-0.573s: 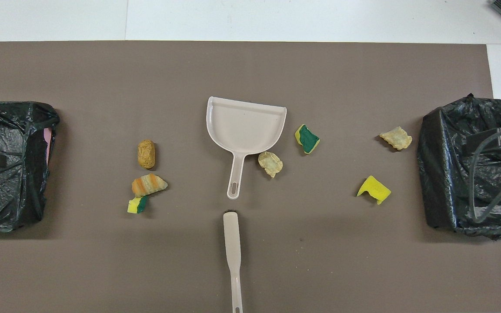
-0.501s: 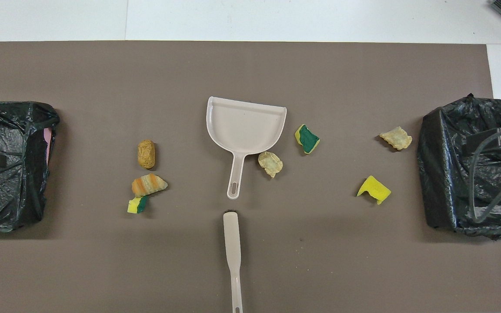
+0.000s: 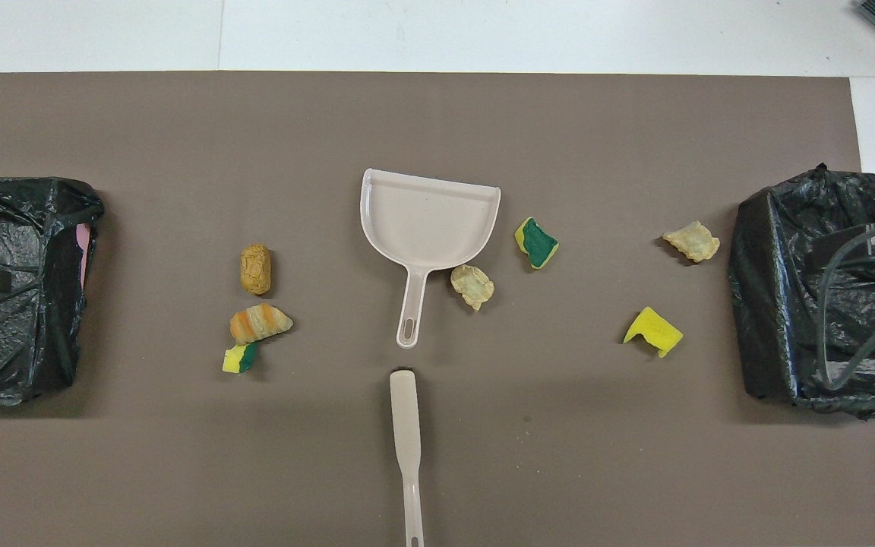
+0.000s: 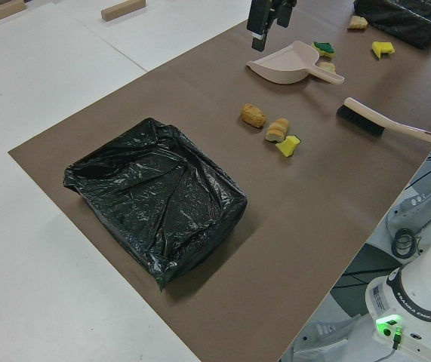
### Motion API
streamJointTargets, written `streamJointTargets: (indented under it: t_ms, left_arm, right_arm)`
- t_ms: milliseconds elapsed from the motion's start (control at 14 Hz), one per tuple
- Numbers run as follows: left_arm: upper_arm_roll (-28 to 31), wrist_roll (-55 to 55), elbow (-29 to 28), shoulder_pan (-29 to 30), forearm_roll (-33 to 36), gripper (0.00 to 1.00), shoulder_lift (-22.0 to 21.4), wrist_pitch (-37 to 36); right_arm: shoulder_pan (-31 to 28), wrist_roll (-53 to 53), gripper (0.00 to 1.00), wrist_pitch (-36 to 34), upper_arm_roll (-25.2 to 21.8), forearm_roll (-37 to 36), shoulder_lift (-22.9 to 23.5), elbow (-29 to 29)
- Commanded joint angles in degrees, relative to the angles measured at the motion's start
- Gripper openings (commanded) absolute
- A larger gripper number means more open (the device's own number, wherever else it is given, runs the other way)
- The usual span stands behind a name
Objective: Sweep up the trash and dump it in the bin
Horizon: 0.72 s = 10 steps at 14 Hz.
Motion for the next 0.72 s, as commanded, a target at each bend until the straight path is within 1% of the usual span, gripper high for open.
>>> streamJointTargets:
  t_ms: [0,645]
  left_arm:
    - [0.0,-0.5,-0.7,0.1,0.6,1.00,-0.6,-0.2]
    - [-0.1,-0.7,-0.7,-0.6,0.6,1.00,-0.6,-0.2]
  right_arm:
    - [-0.3,1.3,1.00,-0.3,0.3,0.8,-1.2,-1.3]
    - [-0.6,0.9,1.00,0.4,0.3,0.8,-0.9,-0.9]
